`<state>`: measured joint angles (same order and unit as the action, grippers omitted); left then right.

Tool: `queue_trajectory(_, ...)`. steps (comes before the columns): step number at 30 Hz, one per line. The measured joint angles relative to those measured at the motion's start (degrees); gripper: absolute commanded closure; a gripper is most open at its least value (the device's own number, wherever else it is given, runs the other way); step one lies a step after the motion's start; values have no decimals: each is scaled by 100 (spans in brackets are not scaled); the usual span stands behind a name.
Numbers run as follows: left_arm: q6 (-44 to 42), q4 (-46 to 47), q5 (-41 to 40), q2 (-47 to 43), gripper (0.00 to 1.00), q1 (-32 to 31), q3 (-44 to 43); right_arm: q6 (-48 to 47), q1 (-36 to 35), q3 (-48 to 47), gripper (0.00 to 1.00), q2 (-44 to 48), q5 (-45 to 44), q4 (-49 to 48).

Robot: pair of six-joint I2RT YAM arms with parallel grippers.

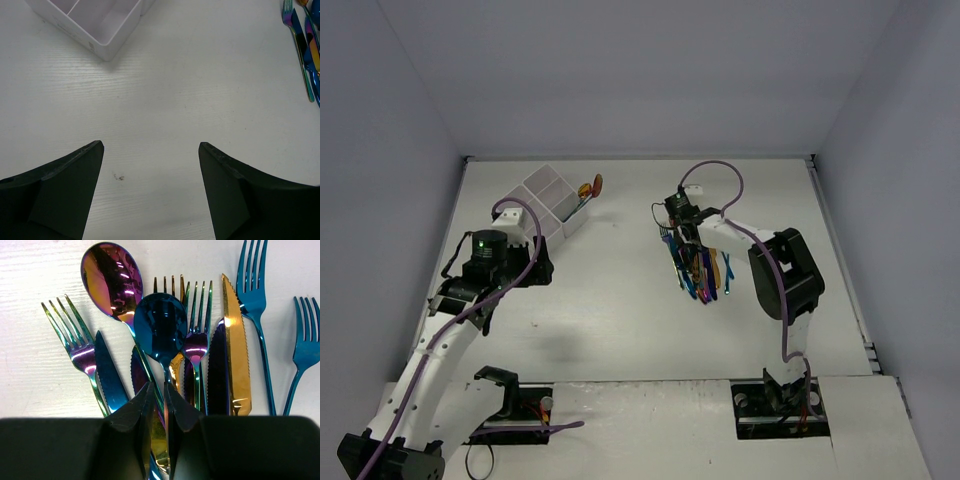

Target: Sort the eating utensils into containers

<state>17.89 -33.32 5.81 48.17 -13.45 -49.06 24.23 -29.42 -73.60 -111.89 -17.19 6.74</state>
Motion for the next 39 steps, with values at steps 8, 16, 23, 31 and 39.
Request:
queue_trajectory(8, 0, -2, 23, 12, 26, 0, 11, -124, 87, 33, 89, 6, 40, 1)
queue_trajectory(16, 0, -2, 34, 21, 26, 0, 11, -212, 162, 50, 94, -3, 266, 5)
queue_trajectory(23, 0, 2, 36, 73, 26, 0, 13, -317, 165, 62, 94, -31, 386, -14)
queue_trajectory(31, 0, 11, 38, 102, 26, 0, 13, -328, 187, 92, 84, -40, 442, -110)
queue_trajectory(39, 0, 12, 58, 109, 26, 0, 13, -287, 262, 249, 87, -28, 494, -369)
